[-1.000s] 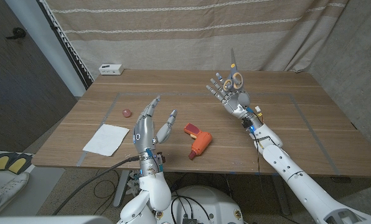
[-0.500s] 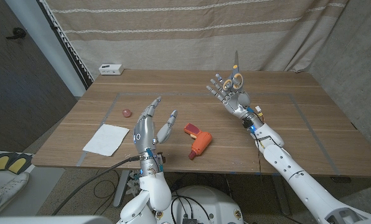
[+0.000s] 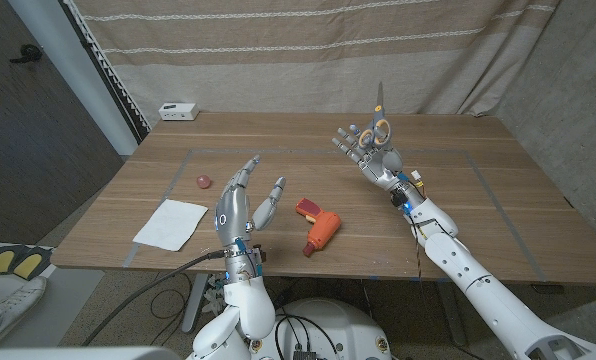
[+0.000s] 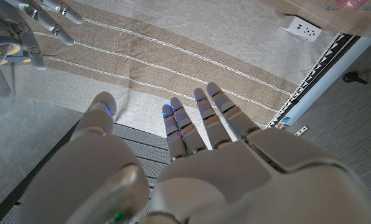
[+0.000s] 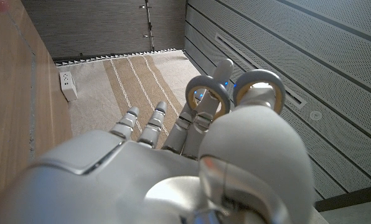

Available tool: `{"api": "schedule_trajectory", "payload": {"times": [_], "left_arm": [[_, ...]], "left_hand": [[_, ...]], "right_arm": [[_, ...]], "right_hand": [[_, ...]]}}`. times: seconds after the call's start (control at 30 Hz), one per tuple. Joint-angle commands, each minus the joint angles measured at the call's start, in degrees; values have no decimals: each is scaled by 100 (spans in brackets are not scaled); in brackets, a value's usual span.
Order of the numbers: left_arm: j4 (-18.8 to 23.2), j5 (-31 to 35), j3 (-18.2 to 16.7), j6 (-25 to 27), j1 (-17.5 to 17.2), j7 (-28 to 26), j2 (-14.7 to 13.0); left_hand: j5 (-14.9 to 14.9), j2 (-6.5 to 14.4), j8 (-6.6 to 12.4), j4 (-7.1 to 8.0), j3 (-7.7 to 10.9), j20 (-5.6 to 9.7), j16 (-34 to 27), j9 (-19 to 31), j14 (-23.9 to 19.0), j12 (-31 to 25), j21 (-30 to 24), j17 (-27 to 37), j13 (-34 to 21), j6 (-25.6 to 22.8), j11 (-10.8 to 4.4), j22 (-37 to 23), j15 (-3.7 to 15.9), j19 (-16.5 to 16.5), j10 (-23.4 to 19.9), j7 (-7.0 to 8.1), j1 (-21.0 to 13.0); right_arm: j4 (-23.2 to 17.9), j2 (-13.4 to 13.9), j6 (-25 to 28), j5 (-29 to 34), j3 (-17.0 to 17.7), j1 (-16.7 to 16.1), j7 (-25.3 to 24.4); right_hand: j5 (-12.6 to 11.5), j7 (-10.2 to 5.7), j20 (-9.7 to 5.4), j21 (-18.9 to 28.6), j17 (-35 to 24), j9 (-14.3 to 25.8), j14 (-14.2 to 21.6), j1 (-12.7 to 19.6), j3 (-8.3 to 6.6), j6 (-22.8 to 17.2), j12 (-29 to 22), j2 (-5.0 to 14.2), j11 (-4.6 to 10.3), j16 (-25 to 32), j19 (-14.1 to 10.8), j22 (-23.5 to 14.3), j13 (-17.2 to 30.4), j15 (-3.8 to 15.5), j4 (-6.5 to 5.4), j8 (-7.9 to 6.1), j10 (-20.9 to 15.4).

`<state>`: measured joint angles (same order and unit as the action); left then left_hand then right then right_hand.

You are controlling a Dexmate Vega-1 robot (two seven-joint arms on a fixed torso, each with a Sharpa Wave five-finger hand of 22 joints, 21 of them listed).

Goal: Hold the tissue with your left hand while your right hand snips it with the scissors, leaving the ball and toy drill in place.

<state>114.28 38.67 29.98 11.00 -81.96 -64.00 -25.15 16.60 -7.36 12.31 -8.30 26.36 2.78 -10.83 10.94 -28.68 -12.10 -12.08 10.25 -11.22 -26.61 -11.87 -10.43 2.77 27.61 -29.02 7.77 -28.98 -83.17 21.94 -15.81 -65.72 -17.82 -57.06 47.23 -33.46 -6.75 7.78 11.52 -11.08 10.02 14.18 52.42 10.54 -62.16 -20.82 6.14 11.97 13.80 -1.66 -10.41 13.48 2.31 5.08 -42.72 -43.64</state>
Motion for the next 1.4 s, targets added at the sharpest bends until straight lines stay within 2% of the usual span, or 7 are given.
{"api": "schedule_trajectory", "payload": {"times": [0.03,0.2,0.47,0.67,0.9,1.03,1.4], "left_arm": [[-27,15,-23,-40,-24,0,24],[-32,-10,-40,-57,-41,0,31],[-26,-23,-53,-80,-68,0,39],[5,-32,-60,-61,-82,0,17],[22,-35,-44,-56,-84,0,-1],[24,-6,-54,-57,-99,0,11],[31,27,-64,-108,-160,0,68]], "left_hand": [[4,-8,37,-3,-4,497,-38,5,-65,-41,10,12,-14,-70,1,-11,964,43,-66,-9,-58],[1,-7,35,-3,-3,497,-38,4,-73,-43,11,12,-14,-78,5,-10,965,43,-79,15,-60],[-5,-7,38,-3,-2,498,-37,4,-89,-47,13,12,-13,-113,13,-10,965,43,-104,25,-63],[-9,-8,44,-2,-2,499,-36,3,-100,-47,14,11,-13,-149,16,-10,965,42,-121,41,-64],[-14,-7,58,-2,-1,492,-34,3,-108,-49,14,11,-13,-208,27,-10,966,44,-141,47,-67],[-17,-6,60,-2,1,494,-33,2,-112,-53,14,11,-13,-226,26,-10,967,46,-159,60,-69],[-23,-4,62,-3,4,490,-30,1,-121,-59,15,11,-12,-265,20,-10,968,45,-198,52,-76]], "right_arm": [[-21,41,42,41,-63,3,-25],[48,-15,35,-2,-91,30,82],[233,-176,-151,32,-116,73,262],[123,-167,-230,74,-49,-16,-7],[20,-111,-340,201,-33,-81,-239],[-28,-68,-372,263,-57,-128,-327],[48,-118,-239,-39,-54,-148,-135]], "right_hand": [[24,-96,28,13,-47,38,111,87,83,110,-168,47,4,39,-48,-3,106,725,-10,135,-344],[39,-112,16,17,-89,49,211,109,103,132,-233,84,-3,87,-73,-5,212,837,-16,191,-384],[59,-130,18,1,-325,97,-6,63,254,322,-493,60,-3,51,-42,-14,895,784,-74,409,332],[35,255,-18,48,-507,618,119,-51,491,-646,-1076,-85,-2,132,-187,-23,1531,758,-137,-442,107],[83,513,-43,57,-526,168,414,-69,582,-1369,-1168,-16,-9,257,-293,-26,1439,865,-195,-534,-390],[96,489,-41,61,-521,192,410,-59,616,-1307,-1076,-57,8,260,-321,-25,1365,878,-188,-535,-347],[-8,318,16,39,-543,1095,264,214,587,-554,-553,-56,45,268,-334,-28,1045,833,-81,-1069,-8]]}}
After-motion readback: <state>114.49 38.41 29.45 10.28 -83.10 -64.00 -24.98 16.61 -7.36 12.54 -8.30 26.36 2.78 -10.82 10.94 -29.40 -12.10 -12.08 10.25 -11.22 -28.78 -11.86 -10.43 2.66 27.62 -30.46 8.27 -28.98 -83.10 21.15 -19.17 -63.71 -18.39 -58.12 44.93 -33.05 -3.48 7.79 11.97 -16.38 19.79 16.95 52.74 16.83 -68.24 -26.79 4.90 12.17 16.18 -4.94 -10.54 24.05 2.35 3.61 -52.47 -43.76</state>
